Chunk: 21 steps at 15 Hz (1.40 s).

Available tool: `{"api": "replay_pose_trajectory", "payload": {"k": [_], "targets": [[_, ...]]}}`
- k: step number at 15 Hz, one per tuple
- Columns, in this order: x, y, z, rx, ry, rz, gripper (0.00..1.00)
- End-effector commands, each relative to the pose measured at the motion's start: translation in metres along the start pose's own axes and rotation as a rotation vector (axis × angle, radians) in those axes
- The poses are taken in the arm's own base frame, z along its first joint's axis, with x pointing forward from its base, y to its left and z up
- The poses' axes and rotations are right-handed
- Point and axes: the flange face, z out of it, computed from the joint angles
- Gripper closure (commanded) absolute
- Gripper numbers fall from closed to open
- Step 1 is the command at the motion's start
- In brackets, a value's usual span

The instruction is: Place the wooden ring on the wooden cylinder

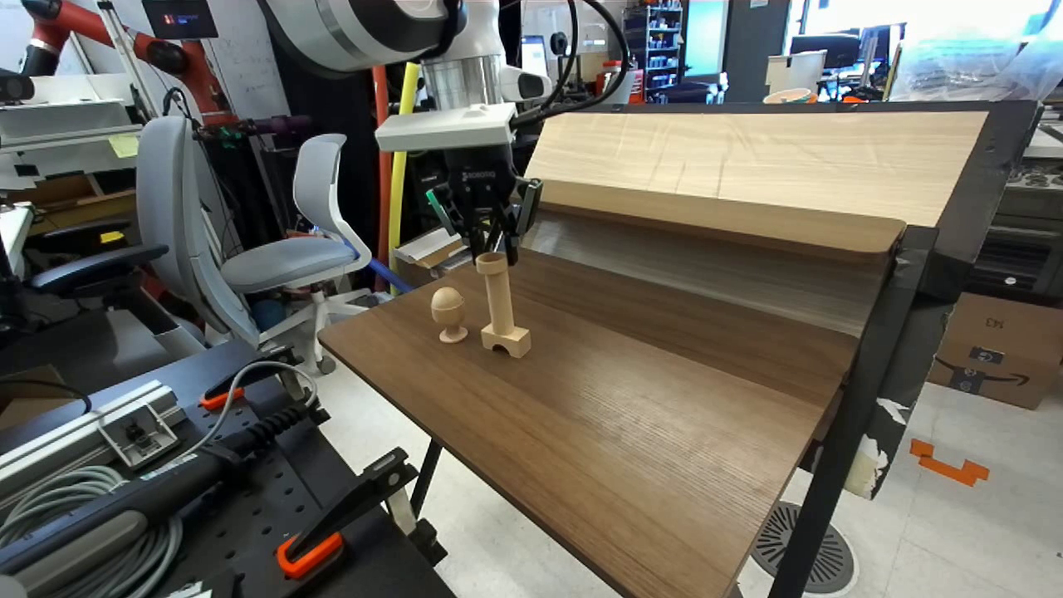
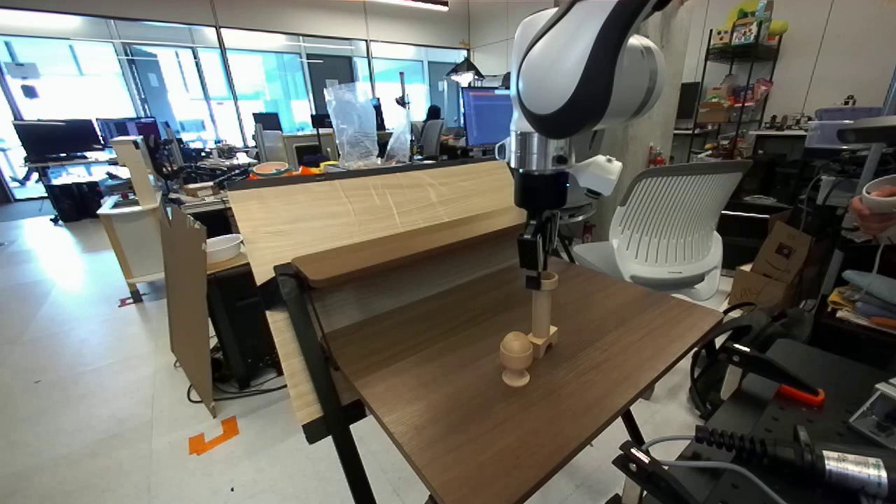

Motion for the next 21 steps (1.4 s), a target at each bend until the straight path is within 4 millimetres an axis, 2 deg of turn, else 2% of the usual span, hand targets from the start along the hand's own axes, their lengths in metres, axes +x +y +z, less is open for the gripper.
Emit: {"api": "replay_pose_trajectory", "payload": {"k": [1, 21], "targets": [[0.0025, 0.0019, -0.0039, 0.001, 0.019, 0.006, 0.81], [0.0074, 0.0042, -0.0011, 0.009, 0.021, 0.018, 0.81]]}}
